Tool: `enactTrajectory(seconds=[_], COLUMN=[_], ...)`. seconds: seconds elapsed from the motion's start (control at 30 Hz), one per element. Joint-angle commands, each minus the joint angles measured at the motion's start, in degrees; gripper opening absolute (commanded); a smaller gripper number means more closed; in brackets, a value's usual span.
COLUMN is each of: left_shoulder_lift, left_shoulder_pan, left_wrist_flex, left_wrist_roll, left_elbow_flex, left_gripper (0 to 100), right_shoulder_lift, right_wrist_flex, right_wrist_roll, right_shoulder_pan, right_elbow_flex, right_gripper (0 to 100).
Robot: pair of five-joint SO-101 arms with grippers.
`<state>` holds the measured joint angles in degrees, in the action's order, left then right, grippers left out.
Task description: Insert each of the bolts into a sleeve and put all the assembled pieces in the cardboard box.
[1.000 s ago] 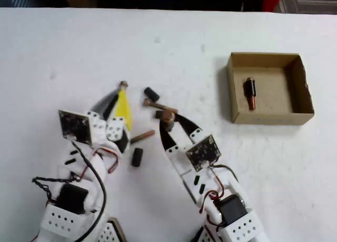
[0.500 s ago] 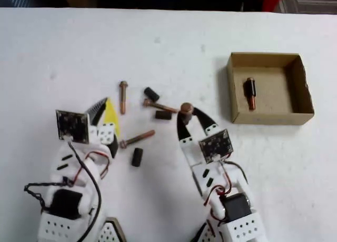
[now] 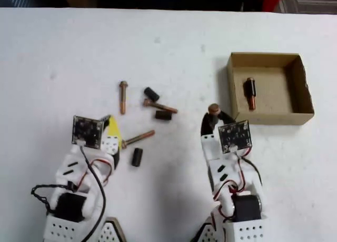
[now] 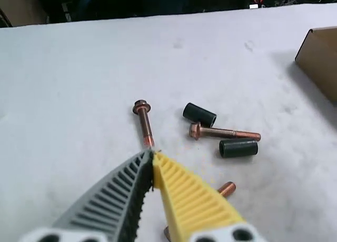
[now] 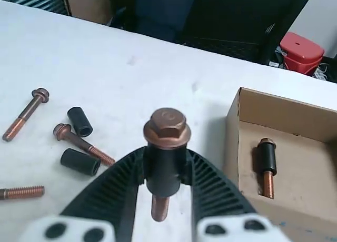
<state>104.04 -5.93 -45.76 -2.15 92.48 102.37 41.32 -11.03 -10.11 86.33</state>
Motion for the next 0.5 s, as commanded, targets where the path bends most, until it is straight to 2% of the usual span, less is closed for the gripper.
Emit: enactTrajectory(seconds=[0.0, 0.23, 0.47], left_shoulder_lift=[0.7, 0.7, 0.7], left_shoulder_pan=[0.6, 0.6, 0.6], left_wrist_flex=[-0.1, -6.2, -12.9], left_wrist_roll=[0.7, 3.1, 3.1], left_elbow_flex=[0.5, 1.9, 1.9], left_gripper=[2, 2, 2], right_shoulder_lift=[0.2, -2.4, -21.6], right_wrist_flex=[3.9, 7.2, 6.7], right_wrist_roll=[-0.8, -0.8, -0.8], right_shoulder_pan=[1.1, 5.5, 5.8], right_elbow_flex=[-7.4, -14.5, -24.9], right_gripper=[1.7, 1.7, 1.7])
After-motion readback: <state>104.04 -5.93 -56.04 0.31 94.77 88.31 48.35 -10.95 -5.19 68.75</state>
